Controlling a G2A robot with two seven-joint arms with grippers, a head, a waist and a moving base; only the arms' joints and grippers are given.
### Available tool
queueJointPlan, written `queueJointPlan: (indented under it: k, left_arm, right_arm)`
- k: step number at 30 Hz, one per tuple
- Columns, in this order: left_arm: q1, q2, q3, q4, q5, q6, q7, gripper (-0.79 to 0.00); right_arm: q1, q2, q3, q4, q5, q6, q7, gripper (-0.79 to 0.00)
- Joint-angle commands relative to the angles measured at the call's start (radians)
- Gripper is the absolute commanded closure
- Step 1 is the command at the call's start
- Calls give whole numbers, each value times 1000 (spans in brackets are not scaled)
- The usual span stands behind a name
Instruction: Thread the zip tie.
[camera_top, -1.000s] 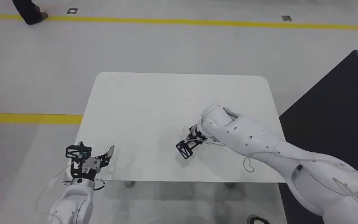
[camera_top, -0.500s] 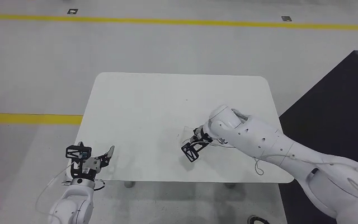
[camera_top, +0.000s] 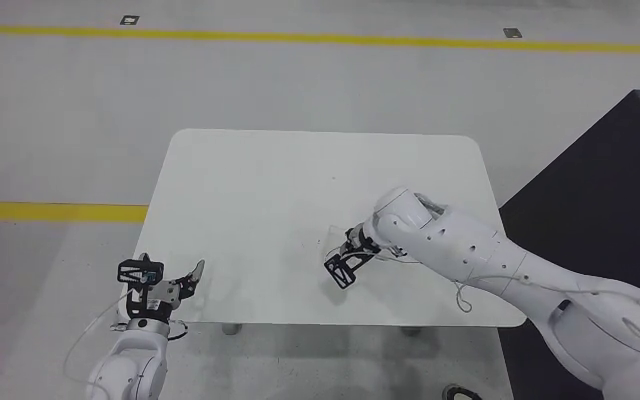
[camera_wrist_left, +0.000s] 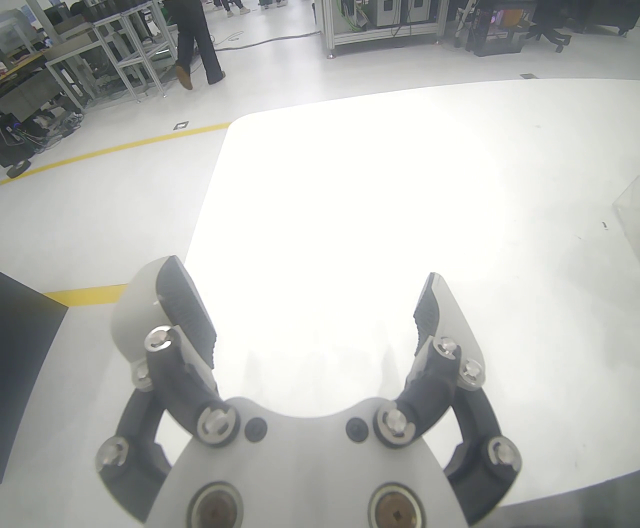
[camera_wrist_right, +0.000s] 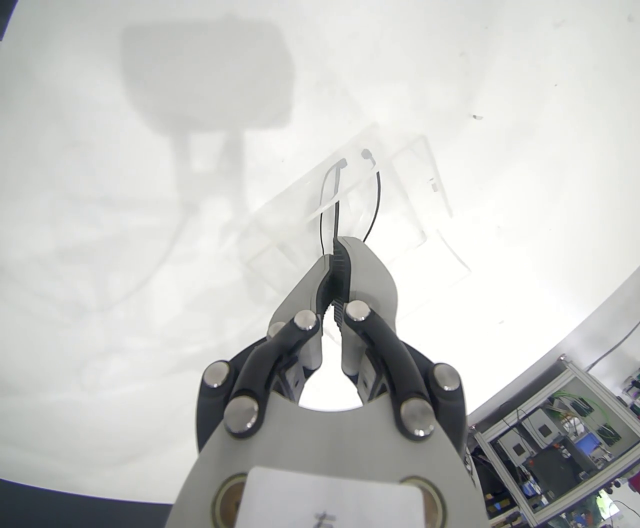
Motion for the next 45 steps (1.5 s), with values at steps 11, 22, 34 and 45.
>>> queueJointPlan:
  k: [11,22,34,45]
  left_arm:
    - [0,0,0,0,0,0,0,-785]
    - [0,0,0,0,0,0,0,-785]
    - [0,0,0,0,0,0,0,-785]
    - [0,0,0,0,0,0,0,-785]
  right_arm:
    - [-2,20,0,-70,-4,0,22,0]
    - [-43,55,0,-95,-110,0,-9,0]
    - [-38,79,0,-112,-195,0,-141,0]
    - [-55,84,0,-100,-273,0,-206,0]
